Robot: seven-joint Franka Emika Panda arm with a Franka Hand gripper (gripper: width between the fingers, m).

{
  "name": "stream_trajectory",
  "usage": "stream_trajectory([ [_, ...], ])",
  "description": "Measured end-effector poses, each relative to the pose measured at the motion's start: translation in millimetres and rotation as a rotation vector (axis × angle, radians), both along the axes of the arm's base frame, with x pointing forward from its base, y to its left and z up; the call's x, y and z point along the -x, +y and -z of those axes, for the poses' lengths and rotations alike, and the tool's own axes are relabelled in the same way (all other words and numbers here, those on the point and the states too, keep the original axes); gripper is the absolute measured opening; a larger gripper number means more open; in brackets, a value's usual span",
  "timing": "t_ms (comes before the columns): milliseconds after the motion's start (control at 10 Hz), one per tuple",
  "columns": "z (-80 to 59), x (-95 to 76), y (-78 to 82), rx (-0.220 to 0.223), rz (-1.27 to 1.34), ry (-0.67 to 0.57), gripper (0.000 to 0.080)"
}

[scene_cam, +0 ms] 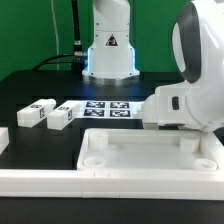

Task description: Assemble desk

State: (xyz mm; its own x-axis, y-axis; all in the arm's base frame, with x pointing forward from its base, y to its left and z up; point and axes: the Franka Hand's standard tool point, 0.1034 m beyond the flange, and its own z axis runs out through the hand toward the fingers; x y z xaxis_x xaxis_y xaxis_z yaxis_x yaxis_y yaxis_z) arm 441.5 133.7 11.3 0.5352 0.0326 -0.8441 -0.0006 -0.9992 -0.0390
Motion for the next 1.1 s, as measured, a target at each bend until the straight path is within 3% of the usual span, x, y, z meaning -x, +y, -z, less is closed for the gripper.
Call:
stream_trajectory([
  [200,-6.6,-5.1,-2.8,-0.005,0.008,-0.012,0.0289],
  [500,-53.6,-23.8,-11.4,-0.017,0.043,-0.052,0.0290],
  [600,-58.7,-25.0,-13.3,-0.020,0.043,-0.053,0.0290],
  [900,-53.9,-28.8,-10.9,-0.021,0.045,-0.085,0.0290],
  [1000,-52.6,-34.6,-10.7,-0.027,0.047,-0.120,0.0290],
  [1100,-62.1,-47.6,-14.7,-0.046,0.047,-0.203,0.0290],
])
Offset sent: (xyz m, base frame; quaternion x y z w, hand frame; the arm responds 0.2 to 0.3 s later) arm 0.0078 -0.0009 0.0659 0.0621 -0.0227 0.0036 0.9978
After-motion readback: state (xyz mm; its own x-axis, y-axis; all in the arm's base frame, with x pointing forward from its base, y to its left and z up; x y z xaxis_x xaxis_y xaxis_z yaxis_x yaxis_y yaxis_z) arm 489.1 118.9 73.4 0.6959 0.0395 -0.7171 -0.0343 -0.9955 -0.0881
